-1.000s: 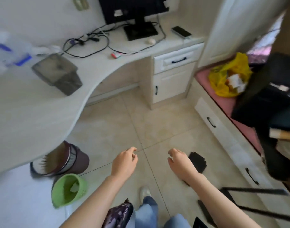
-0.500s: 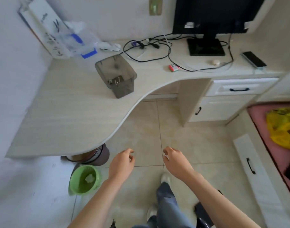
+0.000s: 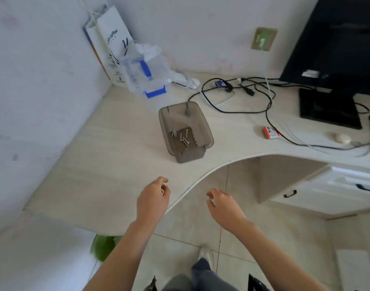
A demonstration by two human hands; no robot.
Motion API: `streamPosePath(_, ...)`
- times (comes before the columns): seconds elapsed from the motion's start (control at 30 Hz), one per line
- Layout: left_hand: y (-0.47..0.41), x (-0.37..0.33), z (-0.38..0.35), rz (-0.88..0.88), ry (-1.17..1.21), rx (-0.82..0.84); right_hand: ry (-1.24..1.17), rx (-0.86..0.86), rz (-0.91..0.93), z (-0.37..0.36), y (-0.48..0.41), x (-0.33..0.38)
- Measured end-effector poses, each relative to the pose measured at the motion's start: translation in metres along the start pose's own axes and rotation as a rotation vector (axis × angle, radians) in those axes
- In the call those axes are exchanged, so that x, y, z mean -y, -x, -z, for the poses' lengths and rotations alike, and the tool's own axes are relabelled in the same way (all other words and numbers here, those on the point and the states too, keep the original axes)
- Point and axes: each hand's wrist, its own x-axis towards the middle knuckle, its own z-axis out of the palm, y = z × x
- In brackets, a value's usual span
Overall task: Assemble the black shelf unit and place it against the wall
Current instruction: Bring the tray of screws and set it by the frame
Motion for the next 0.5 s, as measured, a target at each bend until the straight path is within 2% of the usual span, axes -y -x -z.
streamPosePath(0.2, -0.071, -0.028, 0.017, -0.026, -0.020, -0.099, -0.041, -0.035, 0.026, 0.039, -0.054, 0.020)
streamPosePath(0.33, -0.119, -0.041, 0.026, -0.119, -0.057, -0.120, -0.127, -0.054, -0.001, 0.049, -0.079, 0.034)
streamPosePath(0.4, -0.143, -0.048, 0.030, -0.176, -0.065, -0.120, -0.252, -0.065, -0.066, 0.051, -0.091, 0.041)
streamPosePath(0.5, -0.180, -0.055, 0.034, -0.248, -0.084, -0.098, -0.533, -0.083, -0.262, 0.051, -0.108, 0.054)
